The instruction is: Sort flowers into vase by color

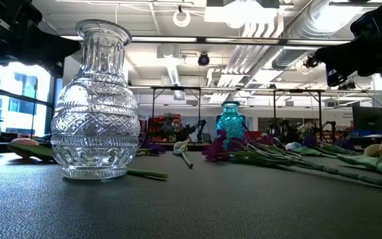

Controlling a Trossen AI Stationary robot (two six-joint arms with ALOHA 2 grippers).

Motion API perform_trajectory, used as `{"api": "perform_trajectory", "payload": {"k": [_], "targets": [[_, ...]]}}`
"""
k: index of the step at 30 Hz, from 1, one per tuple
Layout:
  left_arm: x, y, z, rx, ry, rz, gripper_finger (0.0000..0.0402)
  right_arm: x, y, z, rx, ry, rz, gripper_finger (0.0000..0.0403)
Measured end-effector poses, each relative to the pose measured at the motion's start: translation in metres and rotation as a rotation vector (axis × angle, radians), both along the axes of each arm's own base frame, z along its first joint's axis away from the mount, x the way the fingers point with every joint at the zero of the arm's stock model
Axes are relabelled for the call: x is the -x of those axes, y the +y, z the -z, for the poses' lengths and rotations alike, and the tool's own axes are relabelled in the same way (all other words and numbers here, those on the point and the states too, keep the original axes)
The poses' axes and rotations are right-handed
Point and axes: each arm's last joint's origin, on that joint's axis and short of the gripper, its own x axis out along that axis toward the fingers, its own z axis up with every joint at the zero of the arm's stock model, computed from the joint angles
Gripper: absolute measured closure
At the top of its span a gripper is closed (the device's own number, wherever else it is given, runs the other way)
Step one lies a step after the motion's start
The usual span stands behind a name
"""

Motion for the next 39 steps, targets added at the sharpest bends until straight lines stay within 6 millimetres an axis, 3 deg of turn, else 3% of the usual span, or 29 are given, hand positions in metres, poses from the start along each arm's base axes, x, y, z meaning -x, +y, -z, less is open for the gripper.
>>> {"api": "perform_trajectory", "payload": {"k": [17,23,28,33,39], "targets": [[0.0,0.0,0.0,0.0,0.0,0.0,0.0401,0.0,0.0,0.0,-0.002,0.0,0.005,0.0402],[0.0,0.0,-0.001,-0.023,-0.013,-0.007,0.0401,0.0,-0.003,-0.004,-0.358,-0.04,0.071,0.0402],[0.001,0.001,-0.007,0.009,-0.075,-0.016,0.0401,0.001,-0.004,-0.007,-0.456,-0.08,0.104,0.0402],[0.001,0.0,-0.009,0.076,-0.098,-0.006,0.0402,0.002,-0.003,-0.016,-0.384,-0.165,0.082,0.0402],[0.001,0.0,-0.01,0.031,-0.105,0.004,0.0402,0.001,-0.005,-0.016,-0.224,-0.175,0.144,0.0392]]}}
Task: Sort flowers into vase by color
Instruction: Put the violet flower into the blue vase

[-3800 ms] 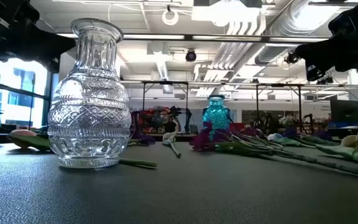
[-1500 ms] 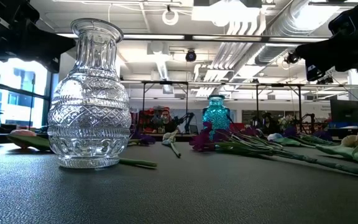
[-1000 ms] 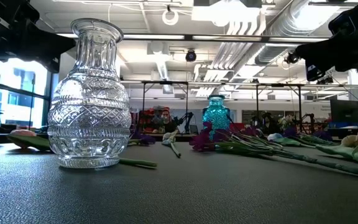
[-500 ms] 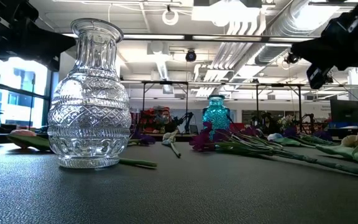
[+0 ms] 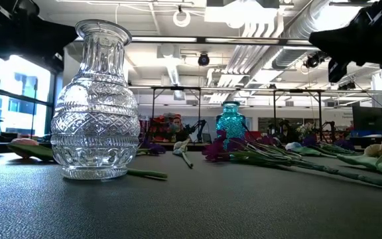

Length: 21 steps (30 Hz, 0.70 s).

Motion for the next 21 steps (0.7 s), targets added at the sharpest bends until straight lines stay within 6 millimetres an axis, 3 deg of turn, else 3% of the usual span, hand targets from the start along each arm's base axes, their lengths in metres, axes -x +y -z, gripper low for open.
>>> {"api": "perform_trajectory", "payload": {"k": [7,14,17,21], "targets": [[0.0,0.001,-0.002,-0.008,-0.024,-0.024,0.0401,-0.009,-0.003,0.01,-0.005,0.123,0.039,0.0326],[0.0,0.0,-0.002,-0.074,-0.022,-0.004,0.0402,-0.027,0.002,0.014,-0.128,0.291,0.101,0.0252],[0.0,0.0,-0.003,-0.059,-0.029,-0.009,0.0401,-0.039,0.009,0.013,-0.189,0.39,0.143,0.0241],[0.0,0.0,-0.003,-0.056,-0.028,0.0,0.0402,-0.063,0.02,-0.001,-0.147,0.547,0.189,0.0239]]}}
